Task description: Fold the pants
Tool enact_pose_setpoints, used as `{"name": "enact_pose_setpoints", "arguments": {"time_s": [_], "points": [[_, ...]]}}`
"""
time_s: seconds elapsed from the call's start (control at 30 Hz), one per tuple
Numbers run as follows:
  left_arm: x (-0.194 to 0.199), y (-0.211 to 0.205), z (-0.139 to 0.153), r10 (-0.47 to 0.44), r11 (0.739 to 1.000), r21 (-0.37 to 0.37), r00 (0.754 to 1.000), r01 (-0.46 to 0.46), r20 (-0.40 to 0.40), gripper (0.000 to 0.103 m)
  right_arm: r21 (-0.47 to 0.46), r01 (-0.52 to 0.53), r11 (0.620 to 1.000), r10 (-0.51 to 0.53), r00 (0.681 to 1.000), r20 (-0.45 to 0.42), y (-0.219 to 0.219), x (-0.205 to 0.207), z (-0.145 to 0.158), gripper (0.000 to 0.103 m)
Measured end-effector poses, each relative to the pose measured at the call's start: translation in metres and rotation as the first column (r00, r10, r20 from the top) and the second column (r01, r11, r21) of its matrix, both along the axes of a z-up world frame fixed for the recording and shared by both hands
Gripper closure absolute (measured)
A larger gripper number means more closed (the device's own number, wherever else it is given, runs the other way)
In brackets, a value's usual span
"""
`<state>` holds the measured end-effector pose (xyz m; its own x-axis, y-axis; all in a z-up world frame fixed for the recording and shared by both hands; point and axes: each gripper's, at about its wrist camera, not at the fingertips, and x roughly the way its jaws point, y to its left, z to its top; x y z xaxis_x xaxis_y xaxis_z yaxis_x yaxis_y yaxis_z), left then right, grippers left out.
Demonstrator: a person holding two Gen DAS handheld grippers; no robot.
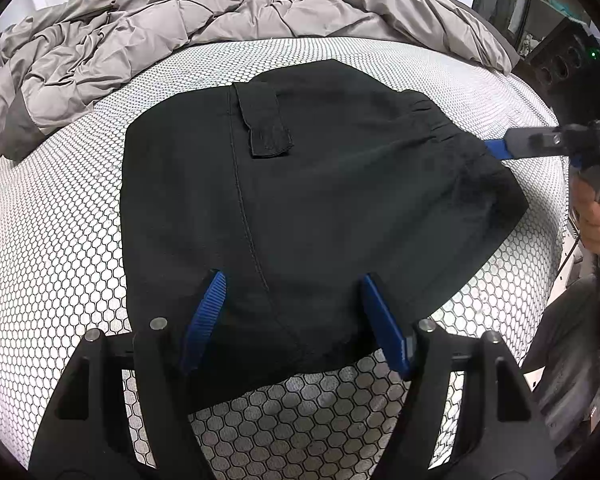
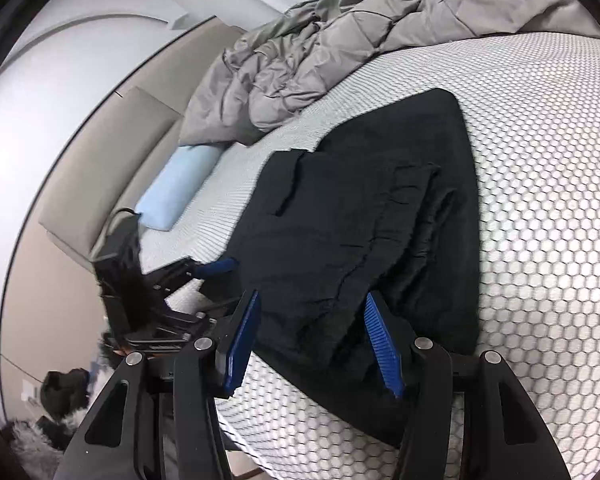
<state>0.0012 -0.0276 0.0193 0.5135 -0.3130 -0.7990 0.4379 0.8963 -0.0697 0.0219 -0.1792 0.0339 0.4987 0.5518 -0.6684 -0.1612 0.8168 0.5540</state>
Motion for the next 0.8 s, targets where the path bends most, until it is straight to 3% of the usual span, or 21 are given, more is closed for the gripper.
{"name": "enact_pose_setpoints", "arguments": {"time_s": [0.1, 0.2, 0.23, 0.27, 0.3, 0.37, 0.47, 0.53, 0.57, 0.6, 0.67, 0.73, 0.8], "points": [[-0.001, -0.001, 0.0, 0.0, 1.0, 0.002, 1.0, 0.0, 0.001, 0.035, 0.024, -0.023, 0.999, 0.022, 1.0, 0.016, 0.005, -0.001, 0.004, 0.048], [0.0, -0.001, 0.0, -0.002, 1.0, 0.006, 1.0, 0.002, 0.002, 0.035, -0.029, -0.037, 0.999, 0.037, 0.999, -0.027, 0.014, 0.005, -0.009, 0.05], [0.0, -0.001, 0.0, -0.003, 1.0, 0.007, 1.0, 0.003, 0.002, 0.035, -0.039, -0.035, 0.999, 0.034, 0.999, -0.039, 0.017, 0.007, -0.013, 0.071], [0.0, -0.001, 0.0, -0.002, 1.0, 0.007, 1.0, 0.002, 0.002, 0.035, -0.074, -0.03, 0.997, 0.027, 0.999, -0.048, 0.02, 0.009, -0.018, 0.083], [0.0, -0.002, 0.0, -0.001, 1.0, 0.005, 1.0, 0.001, 0.002, 0.035, -0.111, -0.018, 0.994, 0.012, 0.998, -0.059, 0.021, 0.011, -0.022, 0.091], [0.0, -0.001, 0.0, -0.002, 1.0, 0.005, 1.0, 0.002, 0.002, 0.035, -0.101, -0.01, 0.995, 0.005, 0.998, -0.057, 0.02, 0.01, -0.023, 0.097], [0.0, 0.001, 0.002, -0.008, 1.0, -0.007, 1.0, 0.008, 0.0, 0.035, -0.099, -0.034, 0.994, 0.033, 0.999, -0.004, 0.021, -0.003, -0.007, 0.098], [-0.001, 0.001, 0.002, -0.011, 1.0, -0.013, 1.0, 0.011, -0.004, 0.035, -0.18, -0.025, 0.983, 0.027, 1.0, 0.009, 0.022, -0.01, -0.005, 0.098], [-0.001, 0.001, 0.002, -0.016, 1.0, -0.009, 1.0, 0.016, -0.004, 0.035, -0.294, -0.013, 0.956, 0.009, 1.0, -0.013, 0.024, -0.011, -0.013, 0.098], [-0.001, 0.0, 0.002, -0.016, 1.0, -0.002, 1.0, 0.016, -0.003, 0.035, -0.315, -0.024, 0.949, 0.01, 0.999, -0.047, 0.023, -0.009, -0.024, 0.098], [-0.001, 0.0, 0.002, -0.011, 1.0, 0.002, 1.0, 0.011, -0.003, 0.035, -0.277, -0.016, 0.961, 0.005, 0.999, -0.042, 0.018, -0.009, -0.021, 0.095], [-0.001, 0.003, 0.004, -0.006, 1.0, -0.01, 1.0, 0.006, -0.011, 0.035, -0.249, 0.003, 0.969, -0.008, 1.0, -0.016, 0.012, -0.014, -0.009, 0.088], [-0.001, 0.009, 0.009, 0.009, 1.0, -0.025, 1.0, -0.009, -0.013, 0.035, -0.23, 0.058, 0.971, -0.054, 0.998, 0.026, -0.001, -0.02, 0.002, 0.063]]}}
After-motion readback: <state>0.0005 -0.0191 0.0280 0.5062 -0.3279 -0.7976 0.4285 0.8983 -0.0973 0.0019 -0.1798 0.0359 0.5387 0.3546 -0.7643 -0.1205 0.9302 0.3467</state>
